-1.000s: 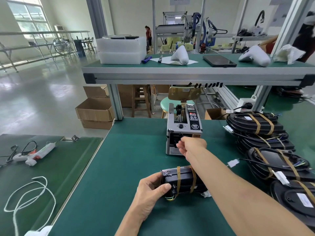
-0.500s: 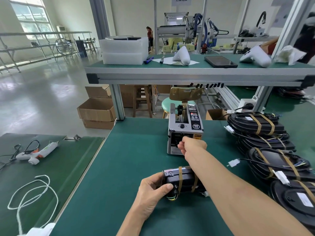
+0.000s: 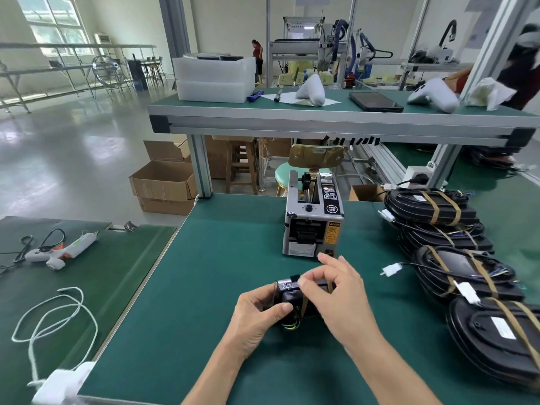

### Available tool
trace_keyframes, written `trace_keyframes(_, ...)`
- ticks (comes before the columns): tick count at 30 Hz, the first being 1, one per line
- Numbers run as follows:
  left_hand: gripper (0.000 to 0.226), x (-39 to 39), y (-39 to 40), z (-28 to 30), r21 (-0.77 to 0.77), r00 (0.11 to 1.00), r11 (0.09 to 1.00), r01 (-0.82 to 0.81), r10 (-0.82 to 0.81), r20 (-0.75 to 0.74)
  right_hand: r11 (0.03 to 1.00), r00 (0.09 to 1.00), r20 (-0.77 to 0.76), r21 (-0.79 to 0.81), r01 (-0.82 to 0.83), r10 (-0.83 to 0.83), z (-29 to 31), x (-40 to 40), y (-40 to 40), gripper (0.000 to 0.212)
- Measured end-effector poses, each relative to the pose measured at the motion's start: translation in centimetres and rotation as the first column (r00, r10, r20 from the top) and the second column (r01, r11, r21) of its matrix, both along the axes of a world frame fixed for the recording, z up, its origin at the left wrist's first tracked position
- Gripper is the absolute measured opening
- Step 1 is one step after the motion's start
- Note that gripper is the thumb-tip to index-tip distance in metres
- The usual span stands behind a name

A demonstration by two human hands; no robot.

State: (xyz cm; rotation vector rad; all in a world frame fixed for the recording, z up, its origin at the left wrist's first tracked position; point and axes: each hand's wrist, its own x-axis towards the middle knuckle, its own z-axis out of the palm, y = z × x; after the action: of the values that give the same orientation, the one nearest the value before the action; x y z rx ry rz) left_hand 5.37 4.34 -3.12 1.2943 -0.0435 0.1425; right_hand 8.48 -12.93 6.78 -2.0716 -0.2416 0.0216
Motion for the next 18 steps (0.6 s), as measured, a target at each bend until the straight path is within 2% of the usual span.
trace_keyframes(2,0.062,-0.1,0.0,-0.1,-0.012,1.000,1.000,-0.006,0.006,-0.008,0.999,1.000,-0.004,-0.044,-0.004,0.004,-0.6,-0.7,0.4,0.014)
trace_keyframes(18,0.052,-0.2,0.1,-0.4,-0.011,1.000,1.000,-0.012,0.012,-0.005,0.998,0.999,0.004,-0.032,0.046,-0.046,-0.8,-0.6,1.6,0.022)
